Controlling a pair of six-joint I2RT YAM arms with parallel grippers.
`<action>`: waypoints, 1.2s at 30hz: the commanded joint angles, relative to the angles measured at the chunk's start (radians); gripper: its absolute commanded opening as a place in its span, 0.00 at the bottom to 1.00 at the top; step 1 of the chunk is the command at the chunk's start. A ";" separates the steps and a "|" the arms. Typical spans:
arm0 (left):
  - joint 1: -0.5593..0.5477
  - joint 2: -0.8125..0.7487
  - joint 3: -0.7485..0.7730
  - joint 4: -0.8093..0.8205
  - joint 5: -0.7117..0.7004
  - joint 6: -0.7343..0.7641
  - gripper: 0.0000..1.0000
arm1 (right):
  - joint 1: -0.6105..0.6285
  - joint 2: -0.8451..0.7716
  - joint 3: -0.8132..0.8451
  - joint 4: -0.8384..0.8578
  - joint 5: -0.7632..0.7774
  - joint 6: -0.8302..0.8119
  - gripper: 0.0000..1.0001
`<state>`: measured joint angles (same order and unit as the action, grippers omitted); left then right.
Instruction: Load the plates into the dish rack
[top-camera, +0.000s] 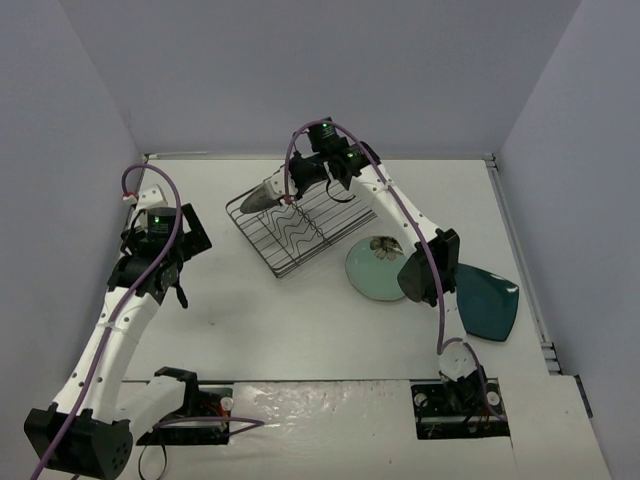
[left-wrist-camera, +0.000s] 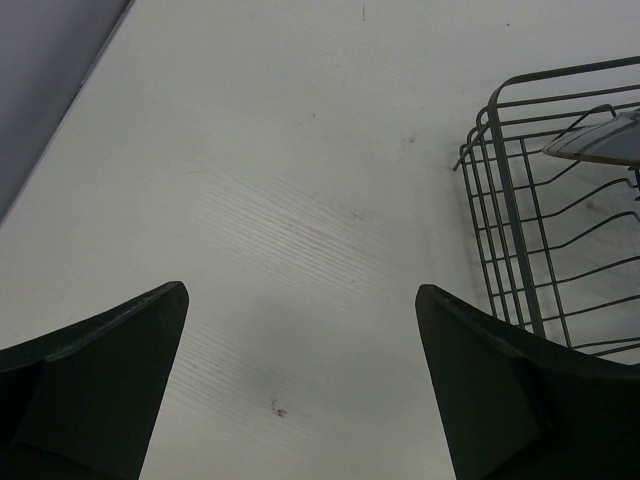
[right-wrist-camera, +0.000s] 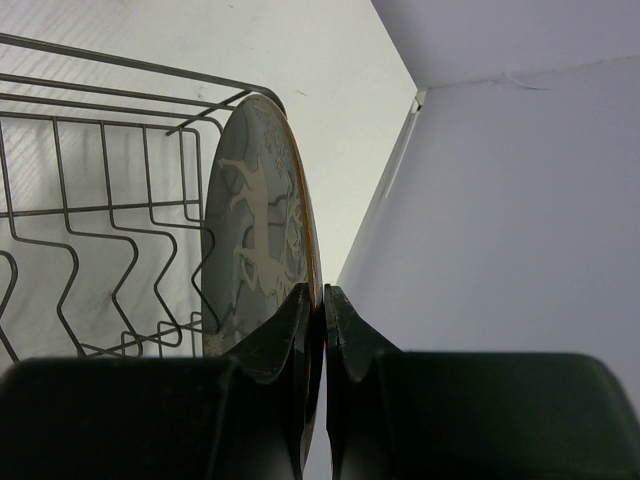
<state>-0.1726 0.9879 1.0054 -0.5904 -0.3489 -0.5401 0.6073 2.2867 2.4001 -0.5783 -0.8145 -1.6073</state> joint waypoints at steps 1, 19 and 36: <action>0.001 0.003 0.052 0.027 -0.016 0.014 0.97 | 0.008 -0.047 0.057 0.106 -0.046 -0.053 0.00; 0.000 -0.003 0.047 0.020 -0.019 0.012 0.97 | 0.023 0.015 0.014 0.174 -0.038 -0.015 0.00; 0.001 -0.009 0.048 0.021 0.000 0.012 0.97 | 0.044 -0.016 -0.046 0.209 0.013 0.019 0.51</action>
<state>-0.1726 0.9901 1.0058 -0.5945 -0.3482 -0.5343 0.6394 2.3524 2.3553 -0.4268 -0.7993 -1.5953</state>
